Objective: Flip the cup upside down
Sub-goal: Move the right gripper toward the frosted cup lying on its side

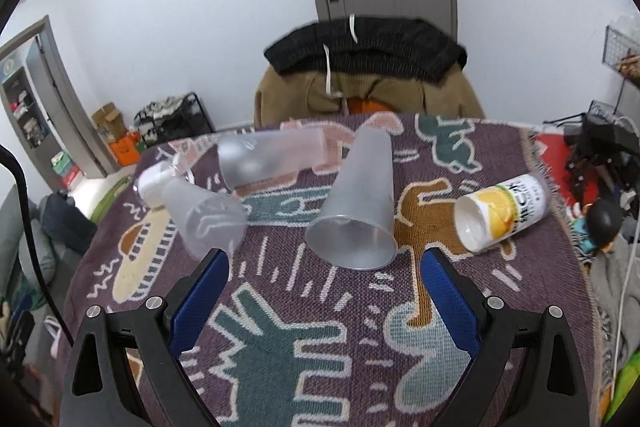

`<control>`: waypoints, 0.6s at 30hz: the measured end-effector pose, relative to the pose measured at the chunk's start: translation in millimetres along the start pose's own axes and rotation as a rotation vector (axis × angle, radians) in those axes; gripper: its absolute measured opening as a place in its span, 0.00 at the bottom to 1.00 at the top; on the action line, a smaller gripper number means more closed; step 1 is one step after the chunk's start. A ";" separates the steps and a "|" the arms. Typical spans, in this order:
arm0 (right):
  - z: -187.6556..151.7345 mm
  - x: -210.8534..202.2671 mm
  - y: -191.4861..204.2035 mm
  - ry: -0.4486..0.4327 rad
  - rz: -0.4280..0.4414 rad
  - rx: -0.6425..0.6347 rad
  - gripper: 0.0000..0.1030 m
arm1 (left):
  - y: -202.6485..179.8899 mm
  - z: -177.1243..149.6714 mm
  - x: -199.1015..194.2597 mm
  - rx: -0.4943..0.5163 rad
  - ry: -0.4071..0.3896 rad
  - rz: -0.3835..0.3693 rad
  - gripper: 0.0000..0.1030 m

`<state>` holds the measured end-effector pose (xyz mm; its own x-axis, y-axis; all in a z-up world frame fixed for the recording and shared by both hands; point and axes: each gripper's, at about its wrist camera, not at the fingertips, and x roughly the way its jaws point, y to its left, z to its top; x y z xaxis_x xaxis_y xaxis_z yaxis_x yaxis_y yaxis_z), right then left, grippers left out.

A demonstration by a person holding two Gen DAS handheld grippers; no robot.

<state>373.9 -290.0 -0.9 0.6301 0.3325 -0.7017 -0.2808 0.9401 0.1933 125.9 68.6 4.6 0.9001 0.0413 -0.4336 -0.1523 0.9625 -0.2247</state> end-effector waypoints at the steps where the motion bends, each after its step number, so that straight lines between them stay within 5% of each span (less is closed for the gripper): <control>1: 1.8 6.4 -1.7 0.016 -0.001 -0.001 0.94 | 1.0 -0.1 2.1 -0.003 0.005 0.000 1.00; 18: 41.8 103.4 -15.3 0.250 -0.023 -0.055 0.94 | 41.7 -7.8 20.6 -0.134 0.049 0.042 1.00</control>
<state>473.5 -266.8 -47.7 0.4405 0.2758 -0.8544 -0.3119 0.9394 0.1424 134.9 107.5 -20.5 0.8715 0.0647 -0.4861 -0.2457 0.9154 -0.3188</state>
